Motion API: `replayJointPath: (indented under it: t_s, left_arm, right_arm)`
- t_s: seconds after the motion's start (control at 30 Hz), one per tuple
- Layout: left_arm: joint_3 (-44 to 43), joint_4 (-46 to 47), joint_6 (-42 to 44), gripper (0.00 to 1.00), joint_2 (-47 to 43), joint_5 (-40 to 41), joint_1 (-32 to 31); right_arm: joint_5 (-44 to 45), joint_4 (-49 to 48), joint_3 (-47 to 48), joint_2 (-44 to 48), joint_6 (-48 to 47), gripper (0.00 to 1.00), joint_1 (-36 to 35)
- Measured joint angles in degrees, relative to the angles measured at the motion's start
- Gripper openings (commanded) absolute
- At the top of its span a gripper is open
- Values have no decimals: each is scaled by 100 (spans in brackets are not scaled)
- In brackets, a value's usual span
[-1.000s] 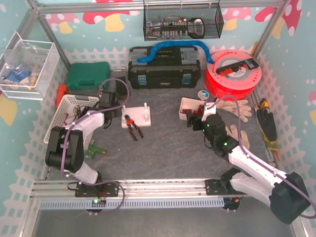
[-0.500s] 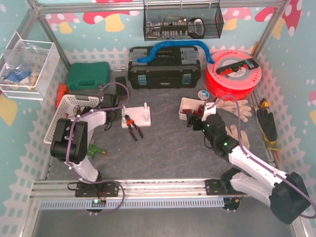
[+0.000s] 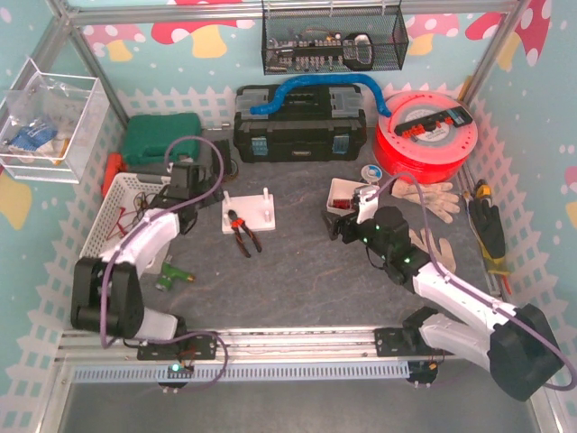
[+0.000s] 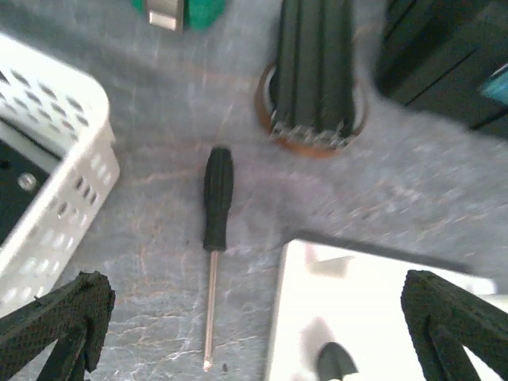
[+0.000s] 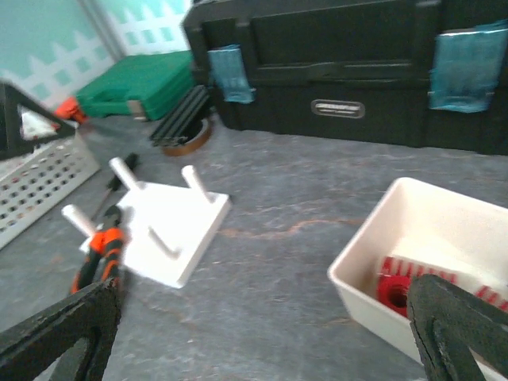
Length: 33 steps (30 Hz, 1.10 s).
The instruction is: Install the large spring
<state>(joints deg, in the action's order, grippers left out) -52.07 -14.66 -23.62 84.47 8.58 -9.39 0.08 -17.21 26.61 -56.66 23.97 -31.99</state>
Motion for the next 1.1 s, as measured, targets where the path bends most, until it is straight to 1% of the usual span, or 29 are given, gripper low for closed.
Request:
replayJointPath:
  t_s: [0.13, 0.23, 0.33, 0.43, 0.47, 0.57, 0.63, 0.73, 0.8, 0.87, 0.97, 1.03, 1.1]
  left_arm:
    - [35, 44, -138, 99, -920, 4, 2]
    - [114, 111, -232, 99, -1497, -59, 15]
    - [299, 205, -332, 99, -1878, -426, 122]
    - [573, 212, -459, 99, -2004, -931, 269]
    - [662, 212, -494, 96, -2006, -1097, 293]
    - [964, 195, -671, 84, -2009, -1635, 286]
    - [1161, 186, -780, 76, -2035, -1858, 210]
    - [1416, 120, -951, 60, -2151, -1919, -173]
    - [1515, 61, -1080, 52, -2223, -1803, -592]
    - [1545, 7, -1213, 48, -2212, -1582, -1021]
    - [1552, -39, -1405, 46, -2059, -1180, -1613]
    - [1580, -48, -1526, 42, -1904, -942, -1860]
    - [1620, -68, -1609, 41, -1727, -710, -1961]
  right_arm:
    - [-577, -225, -4, -146, -44, 98, -26]
    - [-824, -348, -11, -173, -66, 98, -74]
    - [-955, -407, -13, -197, -85, 98, -94]
    - [-1071, -474, -13, -280, -103, 98, -133]
    - [-1113, -516, -13, -328, -107, 98, -153]
    - [-1200, -601, -13, -514, -129, 98, -267]
    - [-1215, -616, -13, -640, -144, 98, -372]
    - [-1167, -621, -13, -782, -188, 98, -505]
    - [-1095, -621, -13, -820, -212, 98, -566]
    - [-981, -625, -13, -820, -229, 98, -601]
    - [-748, -634, -13, -807, -240, 98, -608]
    - [-599, -636, -20, -756, -247, 98, -616]
    - [-472, -645, -42, -678, -251, 98, -627]
